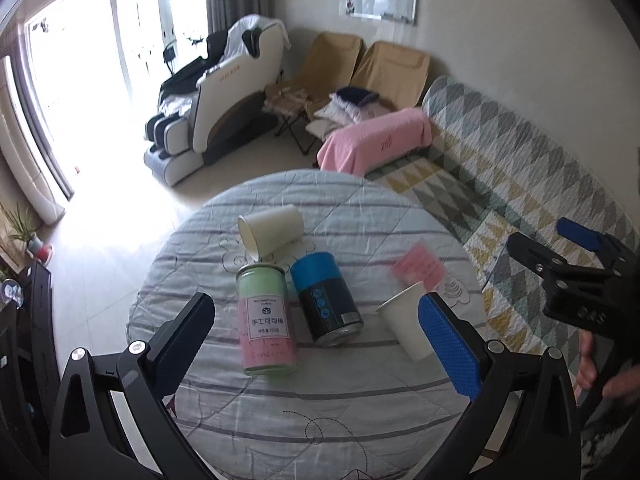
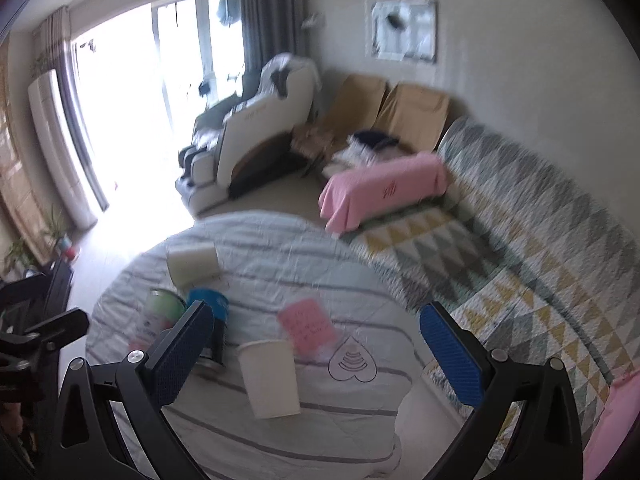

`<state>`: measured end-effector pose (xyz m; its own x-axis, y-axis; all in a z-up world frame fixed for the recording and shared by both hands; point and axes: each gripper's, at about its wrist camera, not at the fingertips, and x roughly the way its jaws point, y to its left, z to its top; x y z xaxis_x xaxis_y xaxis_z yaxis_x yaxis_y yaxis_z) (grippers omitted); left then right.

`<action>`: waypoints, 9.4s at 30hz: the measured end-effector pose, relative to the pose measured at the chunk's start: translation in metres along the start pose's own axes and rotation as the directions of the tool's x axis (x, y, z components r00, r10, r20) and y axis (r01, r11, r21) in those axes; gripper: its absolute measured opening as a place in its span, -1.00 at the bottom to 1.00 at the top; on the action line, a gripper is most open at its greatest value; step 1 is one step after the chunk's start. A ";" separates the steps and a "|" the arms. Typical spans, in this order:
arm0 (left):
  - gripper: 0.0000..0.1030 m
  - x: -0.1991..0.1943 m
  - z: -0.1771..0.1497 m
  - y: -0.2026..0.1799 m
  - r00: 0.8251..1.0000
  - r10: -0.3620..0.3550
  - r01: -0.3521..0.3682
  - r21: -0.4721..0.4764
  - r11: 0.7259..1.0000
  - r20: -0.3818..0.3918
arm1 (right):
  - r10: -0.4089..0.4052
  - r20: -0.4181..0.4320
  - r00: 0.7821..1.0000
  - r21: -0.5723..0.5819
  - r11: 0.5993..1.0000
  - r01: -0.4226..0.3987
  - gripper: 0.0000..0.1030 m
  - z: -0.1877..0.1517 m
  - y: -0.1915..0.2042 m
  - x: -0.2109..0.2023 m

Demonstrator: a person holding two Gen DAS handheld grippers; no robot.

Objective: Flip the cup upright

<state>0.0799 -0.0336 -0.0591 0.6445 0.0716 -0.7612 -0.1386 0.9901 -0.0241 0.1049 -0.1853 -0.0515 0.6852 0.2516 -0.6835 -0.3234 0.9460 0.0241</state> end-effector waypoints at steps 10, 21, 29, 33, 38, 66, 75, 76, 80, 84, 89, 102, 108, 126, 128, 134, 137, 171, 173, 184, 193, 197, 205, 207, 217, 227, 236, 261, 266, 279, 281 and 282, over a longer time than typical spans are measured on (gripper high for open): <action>1.00 0.056 0.011 0.018 0.992 -0.013 0.015 0.020 1.000 -0.128 | 0.089 -0.276 0.957 0.050 0.996 -0.078 0.85 -0.002 -0.018 0.113; 1.00 0.086 0.018 0.044 0.983 -0.033 0.037 0.017 0.999 -0.183 | 0.064 -0.495 0.866 -0.023 0.996 -0.087 0.77 -0.017 -0.016 0.202; 1.00 0.088 0.020 0.060 0.981 -0.015 0.012 -0.018 1.000 -0.193 | 0.088 -0.537 0.839 0.002 0.995 -0.103 0.30 -0.015 -0.013 0.210; 1.00 0.075 0.023 0.062 0.987 -0.010 0.006 -0.029 1.000 -0.159 | 0.093 -0.515 0.852 0.073 0.995 -0.064 0.30 0.000 -0.021 0.196; 1.00 0.044 0.018 0.057 0.994 -0.003 -0.004 -0.061 0.998 -0.106 | 0.186 -0.440 0.879 0.225 0.970 -0.092 0.30 0.017 -0.018 0.152; 1.00 0.004 -0.071 0.086 0.969 -0.131 0.147 0.063 0.987 -0.211 | 0.199 -0.568 0.798 0.392 0.919 0.049 0.55 -0.135 0.127 0.100; 1.00 0.005 -0.061 0.046 0.959 -0.189 0.204 0.053 0.977 -0.210 | 0.109 -0.416 0.903 0.364 0.930 0.056 0.55 -0.088 0.090 0.022; 1.00 0.008 -0.062 0.041 0.957 -0.193 0.208 0.049 0.977 -0.217 | 0.098 -0.406 0.908 0.359 0.931 0.060 0.55 -0.083 0.078 0.016; 1.00 0.027 -0.071 0.016 0.943 -0.205 0.217 0.019 0.976 -0.262 | 0.055 -0.380 0.923 0.355 0.930 0.090 0.55 -0.079 0.041 -0.009; 1.00 0.052 -0.081 -0.006 0.931 -0.199 0.206 -0.008 0.979 -0.307 | 0.020 -0.392 0.920 0.347 0.929 0.128 0.55 -0.085 0.016 -0.017; 1.00 0.089 -0.096 -0.030 0.925 -0.132 0.141 -0.001 0.990 -0.357 | 0.020 -0.412 0.911 0.340 0.931 0.133 0.55 -0.098 -0.012 -0.014; 0.22 0.114 -0.115 -0.030 0.928 -0.132 0.114 -0.070 0.991 -0.349 | 0.120 -0.492 0.862 0.362 0.929 0.078 0.55 -0.131 -0.036 0.024; 0.22 0.098 -0.086 -0.029 0.973 -0.170 0.172 0.000 0.985 -0.157 | 0.116 -0.452 0.885 0.354 0.934 0.058 0.55 -0.120 -0.031 0.018; 0.23 0.105 -0.143 -0.023 0.978 -0.201 0.202 0.026 0.979 -0.048 | 0.086 -0.453 0.887 0.339 0.937 0.082 0.55 -0.157 -0.011 0.025; 0.23 0.099 -0.131 -0.022 0.976 -0.218 0.218 0.026 0.976 -0.006 | 0.094 -0.447 0.890 0.340 0.938 0.071 0.55 -0.155 -0.008 0.025; 0.23 0.063 -0.115 -0.017 0.953 -0.296 0.293 0.060 0.954 0.066 | 0.131 -0.437 0.890 0.305 0.952 0.010 0.55 -0.137 -0.005 0.048; 0.23 0.051 -0.119 -0.019 0.938 -0.343 0.335 0.119 0.935 0.055 | 0.231 -0.398 0.888 0.357 0.931 -0.081 0.53 -0.129 -0.009 0.060; 0.56 0.109 -0.150 -0.038 0.947 -0.321 0.315 0.254 0.914 -0.019 | 0.580 -0.331 0.744 0.433 0.794 -0.427 -0.70 -0.131 -0.001 0.108; 0.72 0.102 -0.147 -0.037 0.950 -0.314 0.306 0.241 0.921 -0.006 | 0.563 -0.334 0.756 0.425 0.805 -0.413 -0.69 -0.129 -0.003 0.105; 0.93 0.036 -0.119 -0.031 0.966 -0.257 0.259 0.186 0.948 -0.034 | 0.343 -0.254 0.904 0.428 0.879 -0.213 0.12 -0.107 -0.027 0.028; 1.00 -0.030 -0.102 -0.015 0.985 -0.174 0.175 0.090 0.980 -0.021 | 0.091 -0.143 0.986 0.331 0.943 -0.039 0.55 -0.088 -0.010 -0.064; 1.00 -0.046 -0.100 -0.011 0.993 -0.111 0.114 0.122 0.986 -0.031 | 0.055 -0.142 0.988 0.324 0.946 -0.007 0.55 -0.095 0.003 -0.082; 1.00 -0.067 -0.107 0.002 0.992 -0.107 0.116 0.176 0.978 -0.061 | -0.056 -0.150 0.987 0.328 0.939 0.103 0.55 -0.114 0.030 -0.104; 1.00 -0.071 -0.107 0.005 0.993 -0.102 0.110 0.173 0.979 -0.055 | -0.079 -0.153 0.985 0.332 0.935 0.127 0.55 -0.118 0.034 -0.109; 1.00 -0.074 -0.117 0.003 0.994 -0.069 0.078 0.108 0.991 -0.080 | -0.088 -0.205 0.975 0.300 0.942 0.148 0.55 -0.131 0.033 -0.111; 1.00 -0.079 -0.118 -0.010 0.995 -0.077 0.086 0.139 0.986 -0.071 | -0.066 -0.203 0.977 0.295 0.947 0.125 0.55 -0.132 0.033 -0.113; 1.00 -0.092 -0.107 -0.003 0.994 -0.106 0.107 0.108 0.988 -0.009 | -0.062 -0.166 0.984 0.284 0.953 0.108 0.55 -0.124 0.035 -0.121; 1.00 -0.172 -0.109 0.000 0.927 -0.202 0.158 0.157 0.975 0.315 | -0.175 0.206 0.963 0.221 0.967 0.128 0.55 -0.110 0.061 -0.208; 1.00 -0.175 -0.110 -0.002 0.920 -0.207 0.158 0.168 0.973 0.333 | -0.169 0.206 0.964 0.213 0.969 0.124 0.55 -0.110 0.063 -0.209; 1.00 -0.176 -0.113 -0.004 0.921 -0.215 0.160 0.187 0.969 0.325 | -0.175 0.190 0.966 0.216 0.967 0.132 0.55 -0.113 0.064 -0.209; 1.00 -0.176 -0.112 -0.004 0.920 -0.216 0.160 0.188 0.969 0.326 | -0.174 0.189 0.966 0.215 0.968 0.132 0.55 -0.114 0.064 -0.210; 1.00 -0.176 -0.112 -0.004 0.920 -0.216 0.161 0.187 0.969 0.327 | -0.176 0.190 0.966 0.215 0.967 0.134 0.55 -0.114 0.065 -0.210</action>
<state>-0.1176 -0.0635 0.0024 0.8690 -0.1084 -0.4828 0.1103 0.9936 -0.0244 -0.1339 -0.2003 0.0105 0.8429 0.1151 -0.5256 -0.0805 0.9928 0.0884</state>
